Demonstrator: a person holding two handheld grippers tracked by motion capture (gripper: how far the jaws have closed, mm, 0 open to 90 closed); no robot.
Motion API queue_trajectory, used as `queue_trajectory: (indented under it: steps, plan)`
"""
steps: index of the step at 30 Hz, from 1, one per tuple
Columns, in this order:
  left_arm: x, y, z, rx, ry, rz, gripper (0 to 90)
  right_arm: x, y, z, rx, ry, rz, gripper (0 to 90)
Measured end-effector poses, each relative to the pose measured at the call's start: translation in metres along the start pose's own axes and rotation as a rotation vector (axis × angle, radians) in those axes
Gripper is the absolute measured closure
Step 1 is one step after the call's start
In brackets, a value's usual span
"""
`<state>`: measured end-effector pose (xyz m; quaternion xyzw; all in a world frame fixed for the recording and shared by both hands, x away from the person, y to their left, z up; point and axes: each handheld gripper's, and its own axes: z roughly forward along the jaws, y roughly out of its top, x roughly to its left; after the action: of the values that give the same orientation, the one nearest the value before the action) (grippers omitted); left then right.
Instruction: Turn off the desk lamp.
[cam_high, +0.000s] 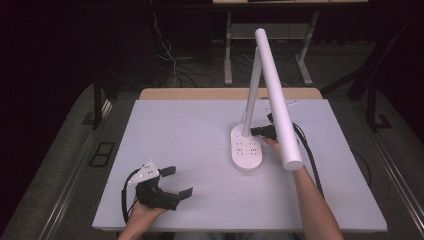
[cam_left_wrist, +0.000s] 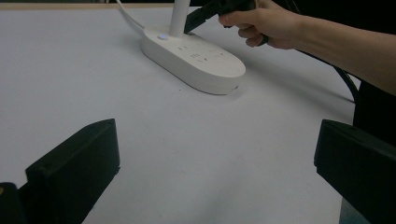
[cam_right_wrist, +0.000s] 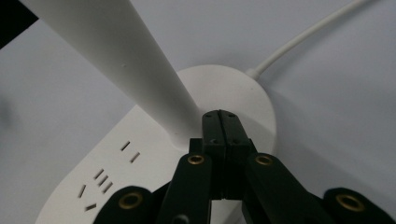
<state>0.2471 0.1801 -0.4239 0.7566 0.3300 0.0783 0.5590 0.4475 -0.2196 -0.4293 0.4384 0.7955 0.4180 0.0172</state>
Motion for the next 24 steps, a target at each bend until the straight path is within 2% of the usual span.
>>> queue_trajectory:
  steps: [5, 11, 20, 21, 24]
  plan:
    - [0.0015, 0.0002, -0.0001, -0.003, 0.001, -0.004, 0.0, 0.0024, 0.0001, -0.0007, 0.000, -0.013, 0.006, 90.0]
    - [0.0016, 0.0002, -0.0002, -0.003, 0.001, -0.004, 0.0, 0.0006, 0.0004, -0.0009, -0.011, -0.002, 0.022, 90.0]
    - [0.0011, 0.0001, 0.0001, 0.000, 0.002, -0.004, 0.0, -0.0002, -0.0001, -0.0009, -0.008, 0.003, 0.020, 90.0]
    - [0.0011, 0.0001, 0.0001, -0.001, 0.003, -0.004, 0.0, -0.0036, -0.0010, -0.0005, -0.018, 0.019, 0.029, 90.0]
    - [0.0011, 0.0000, -0.0003, -0.003, 0.003, -0.004, 0.0, -0.0012, -0.0009, -0.0007, -0.013, 0.008, 0.026, 90.0]
